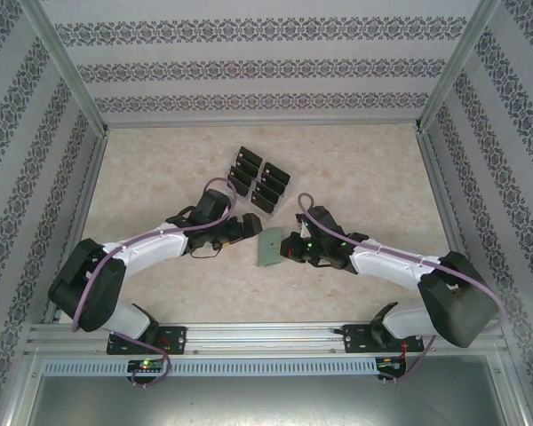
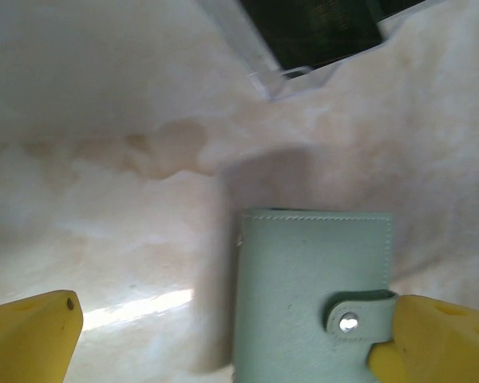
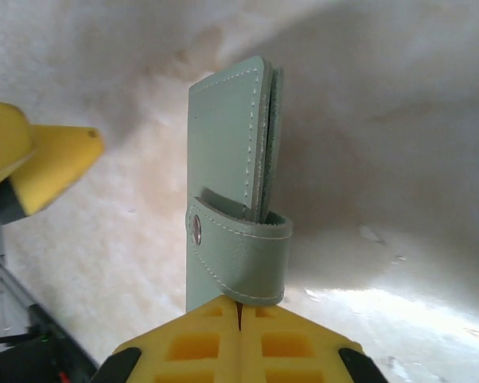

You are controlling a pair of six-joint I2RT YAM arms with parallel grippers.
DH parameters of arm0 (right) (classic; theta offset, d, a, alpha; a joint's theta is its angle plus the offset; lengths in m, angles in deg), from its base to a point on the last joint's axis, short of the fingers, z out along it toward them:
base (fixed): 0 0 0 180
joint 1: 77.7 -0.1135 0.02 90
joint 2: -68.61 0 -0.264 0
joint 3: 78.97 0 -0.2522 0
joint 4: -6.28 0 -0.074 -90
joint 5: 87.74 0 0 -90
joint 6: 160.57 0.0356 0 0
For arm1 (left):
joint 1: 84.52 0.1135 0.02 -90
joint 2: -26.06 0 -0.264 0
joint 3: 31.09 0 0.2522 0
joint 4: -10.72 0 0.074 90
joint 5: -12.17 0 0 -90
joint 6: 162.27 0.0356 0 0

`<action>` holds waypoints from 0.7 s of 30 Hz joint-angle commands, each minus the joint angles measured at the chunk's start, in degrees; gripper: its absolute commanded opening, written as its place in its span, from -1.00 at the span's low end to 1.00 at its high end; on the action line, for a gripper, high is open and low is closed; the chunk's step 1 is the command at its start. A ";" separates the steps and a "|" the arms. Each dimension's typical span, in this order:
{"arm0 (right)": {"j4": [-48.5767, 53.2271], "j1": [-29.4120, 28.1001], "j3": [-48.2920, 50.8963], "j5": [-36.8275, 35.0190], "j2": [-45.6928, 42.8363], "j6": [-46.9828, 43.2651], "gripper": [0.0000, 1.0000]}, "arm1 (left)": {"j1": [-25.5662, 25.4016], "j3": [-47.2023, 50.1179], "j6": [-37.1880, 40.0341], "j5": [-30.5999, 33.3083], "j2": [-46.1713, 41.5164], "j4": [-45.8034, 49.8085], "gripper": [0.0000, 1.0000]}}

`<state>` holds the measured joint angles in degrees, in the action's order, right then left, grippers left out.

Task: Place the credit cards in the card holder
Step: Pick up the card holder from the center of the table, then pass the card holder.

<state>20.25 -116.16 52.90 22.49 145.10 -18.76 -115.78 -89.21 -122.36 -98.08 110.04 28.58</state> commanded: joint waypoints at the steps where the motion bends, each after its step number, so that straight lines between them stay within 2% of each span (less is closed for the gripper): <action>1: -0.73 0.23 -2.57 1.87 -2.49 1.62 -1.00 | 1.11 1.60 -2.85 -3.77 -1.54 -7.93 1.00; 8: -1.33 0.25 -4.28 2.43 -5.66 3.82 -1.00 | 1.49 5.05 -5.92 -5.62 -2.15 -15.84 1.00; 14: -2.27 0.27 -5.78 2.70 -7.01 5.74 -1.00 | 2.20 10.14 -14.44 -6.38 -2.72 -31.58 0.99; 18: -3.37 0.14 -6.56 3.33 -6.84 6.67 -1.00 | 2.26 11.93 -20.19 -6.22 -1.77 -42.01 0.87; 21: -4.02 0.22 -6.76 3.58 -6.48 7.10 -1.00 | 2.26 12.30 -23.23 -5.92 -0.95 -47.53 0.69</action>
<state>18.91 -116.16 47.98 24.79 139.16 -12.90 -114.04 -77.28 -139.89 -103.54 108.73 -6.72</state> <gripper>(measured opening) 0.064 0.859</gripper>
